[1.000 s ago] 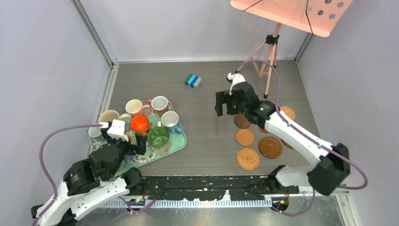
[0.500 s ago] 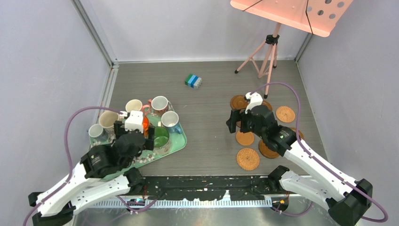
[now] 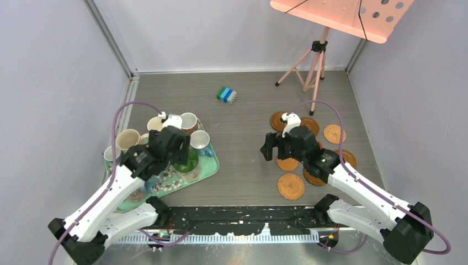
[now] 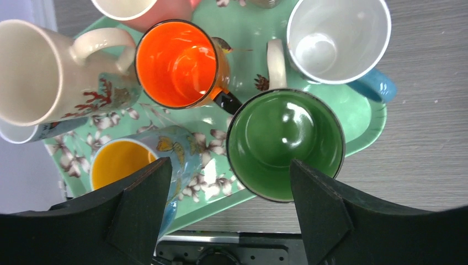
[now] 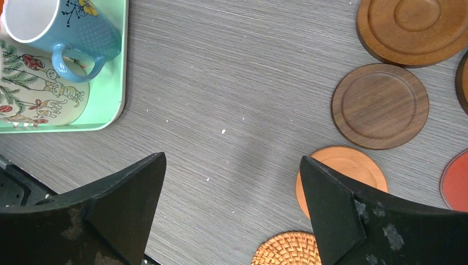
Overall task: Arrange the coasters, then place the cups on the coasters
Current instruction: Pick up the cup from the tray.
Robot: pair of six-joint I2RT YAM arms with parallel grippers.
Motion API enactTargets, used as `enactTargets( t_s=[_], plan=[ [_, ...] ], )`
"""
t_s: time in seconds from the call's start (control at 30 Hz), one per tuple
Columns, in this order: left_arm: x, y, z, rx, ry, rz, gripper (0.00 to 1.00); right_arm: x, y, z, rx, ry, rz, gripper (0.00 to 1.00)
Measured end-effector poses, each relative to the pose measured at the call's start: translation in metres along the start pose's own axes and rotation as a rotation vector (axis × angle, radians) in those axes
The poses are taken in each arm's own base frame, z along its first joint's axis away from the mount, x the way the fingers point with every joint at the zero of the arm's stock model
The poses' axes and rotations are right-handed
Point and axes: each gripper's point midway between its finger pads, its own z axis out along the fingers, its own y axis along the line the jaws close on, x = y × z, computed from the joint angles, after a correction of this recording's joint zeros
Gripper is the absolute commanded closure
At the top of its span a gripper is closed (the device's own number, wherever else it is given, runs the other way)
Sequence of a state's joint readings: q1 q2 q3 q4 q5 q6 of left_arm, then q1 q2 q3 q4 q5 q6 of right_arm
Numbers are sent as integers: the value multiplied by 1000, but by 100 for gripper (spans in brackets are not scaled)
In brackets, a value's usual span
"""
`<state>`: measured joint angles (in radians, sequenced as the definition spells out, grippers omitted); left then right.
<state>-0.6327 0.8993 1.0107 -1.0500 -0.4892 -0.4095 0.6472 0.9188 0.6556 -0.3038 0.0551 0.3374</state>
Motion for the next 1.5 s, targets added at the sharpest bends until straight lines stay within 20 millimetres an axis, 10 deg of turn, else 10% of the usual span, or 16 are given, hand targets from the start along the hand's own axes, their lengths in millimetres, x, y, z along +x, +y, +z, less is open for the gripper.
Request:
enactTargets(
  t_s=[0.27,1.17,1.5],
  plan=[
    [-31,-16,36,80,96,-76,38,3,2,2,-17,1,2,3],
    [-27,-53,116,204,241,-102,58,2,13,2,-76,2,2,3],
    [-16,-55,127,184,288,-108,100,2,14,1,-80,4,6,4]
  ],
)
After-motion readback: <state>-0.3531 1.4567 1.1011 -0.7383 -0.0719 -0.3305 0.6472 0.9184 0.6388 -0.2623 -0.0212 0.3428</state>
